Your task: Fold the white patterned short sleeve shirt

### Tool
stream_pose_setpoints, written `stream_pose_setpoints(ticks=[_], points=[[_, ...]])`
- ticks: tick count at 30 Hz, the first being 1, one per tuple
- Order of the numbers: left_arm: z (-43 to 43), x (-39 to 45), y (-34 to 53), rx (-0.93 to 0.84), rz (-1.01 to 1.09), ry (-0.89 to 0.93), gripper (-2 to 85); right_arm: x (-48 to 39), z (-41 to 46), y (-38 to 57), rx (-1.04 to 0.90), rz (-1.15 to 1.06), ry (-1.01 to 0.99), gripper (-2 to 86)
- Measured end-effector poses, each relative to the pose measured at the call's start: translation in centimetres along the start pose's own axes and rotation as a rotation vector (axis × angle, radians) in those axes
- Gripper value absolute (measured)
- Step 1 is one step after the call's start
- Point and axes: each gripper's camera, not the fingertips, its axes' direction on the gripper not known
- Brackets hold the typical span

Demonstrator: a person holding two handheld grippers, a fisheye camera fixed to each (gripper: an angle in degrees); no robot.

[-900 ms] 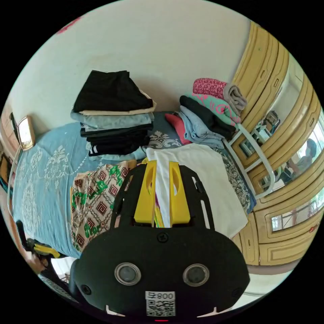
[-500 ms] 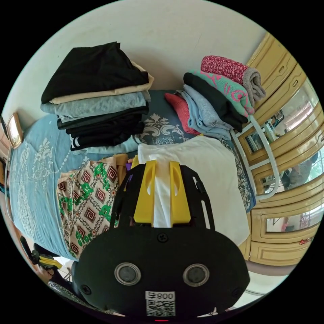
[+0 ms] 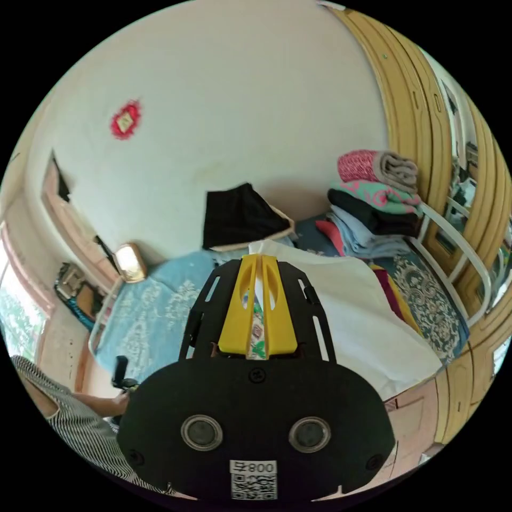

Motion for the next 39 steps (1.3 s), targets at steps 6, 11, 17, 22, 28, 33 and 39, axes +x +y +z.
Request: stream_pose_setpoints(ticks=[6, 11, 17, 22, 28, 33, 39], points=[[-5.1, 5.3, 2.6, 0.045, 0.081, 0.008, 2.1, -6.1, -11.5, -0.2, 0.147, -0.144, -0.26, 1.2], [-12.1, 11.0, 5.6, 0.157, 0.17, -0.015, 4.5, -11.8, -18.5, -0.3, 0.215, -0.262, -0.457, 1.1], [-20.6, 17.8, 10.1, 0.299, 0.272, -0.075, 7.3, -18.8, -25.0, -0.5, 0.267, -0.344, -0.625, 1.0], [-25.8, 22.6, 15.1, 0.366, 0.32, -0.163, 9.4, -25.5, -29.3, -0.6, 0.287, -0.431, -0.69, 0.8], [-35.2, 27.0, 24.8, 0.622, 0.324, -0.225, 11.9, -33.4, -32.0, 0.0, 0.26, -0.517, -0.759, 0.4], [-39.5, 28.8, 29.5, 0.653, 0.312, -0.218, 13.7, -39.5, -31.7, 0.6, 0.198, -0.546, -0.885, 0.4], [-39.9, 33.0, 32.1, 0.583, 0.379, -0.157, 13.3, -45.3, -32.1, 1.3, 0.135, -0.59, -0.915, 0.4]])
